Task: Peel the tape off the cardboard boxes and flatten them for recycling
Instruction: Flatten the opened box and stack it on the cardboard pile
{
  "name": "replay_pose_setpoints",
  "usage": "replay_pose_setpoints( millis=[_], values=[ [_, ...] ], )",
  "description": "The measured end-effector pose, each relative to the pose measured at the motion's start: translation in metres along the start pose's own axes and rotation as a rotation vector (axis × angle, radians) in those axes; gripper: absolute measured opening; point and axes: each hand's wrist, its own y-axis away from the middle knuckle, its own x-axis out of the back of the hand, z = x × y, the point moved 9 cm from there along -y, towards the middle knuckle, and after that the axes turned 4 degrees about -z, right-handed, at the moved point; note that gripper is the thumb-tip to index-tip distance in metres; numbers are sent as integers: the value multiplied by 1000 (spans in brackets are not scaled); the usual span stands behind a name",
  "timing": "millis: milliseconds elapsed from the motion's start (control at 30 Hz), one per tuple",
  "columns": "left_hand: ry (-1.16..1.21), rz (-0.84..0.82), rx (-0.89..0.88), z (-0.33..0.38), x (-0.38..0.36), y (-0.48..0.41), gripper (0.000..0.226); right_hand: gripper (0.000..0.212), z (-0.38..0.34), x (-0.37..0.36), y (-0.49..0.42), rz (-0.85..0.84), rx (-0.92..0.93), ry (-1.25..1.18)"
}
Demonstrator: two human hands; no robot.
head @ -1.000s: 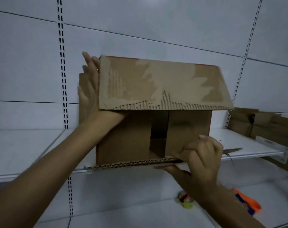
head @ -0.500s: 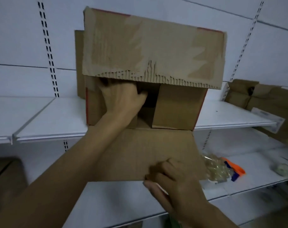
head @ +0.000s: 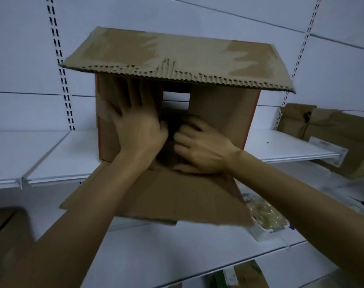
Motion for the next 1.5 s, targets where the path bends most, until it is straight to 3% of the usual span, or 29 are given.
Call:
replay_pose_setpoints(
  millis=[100,167,433,600,733,933,1033,1100,1167,1267,1333,1400,1500],
  values=[
    [85,87,29,-15,24,6,85,35,-10,48,5,382,90,-41],
    [117,117,3,-32,34,10,86,33,0,75,16,544,64,7],
    [130,46,-171,-41,35,23,93,32,6,72,83,469,-51,155],
    [65,-36,-556,-7,21,59,89,35,31,94,90,538,-341,233],
    [-38,-274,-836,3,-16,109,109,44,46,78,116,423,-492,81],
    [13,-433,-775,5,-29,127,111,41,-1,69,158,312,-523,-71],
    [43,-446,-777,10,-23,129,103,36,-37,89,153,336,-412,-68],
    [27,-429,-809,15,-19,134,90,39,-43,101,146,329,-464,-43],
    [7,-407,-842,20,-17,140,70,50,-31,97,141,218,-559,-132],
    [-28,-390,-858,23,-18,150,57,81,-22,47,146,-200,-638,-348],
    [-50,-389,-854,21,-22,158,56,97,-35,16,159,-429,-617,-368],
    [-95,-393,-855,19,-24,163,55,97,-45,-1,168,-498,-607,-342],
    [-105,-399,-833,20,-24,166,53,83,-44,-2,172,-371,-671,-288]
  ],
)
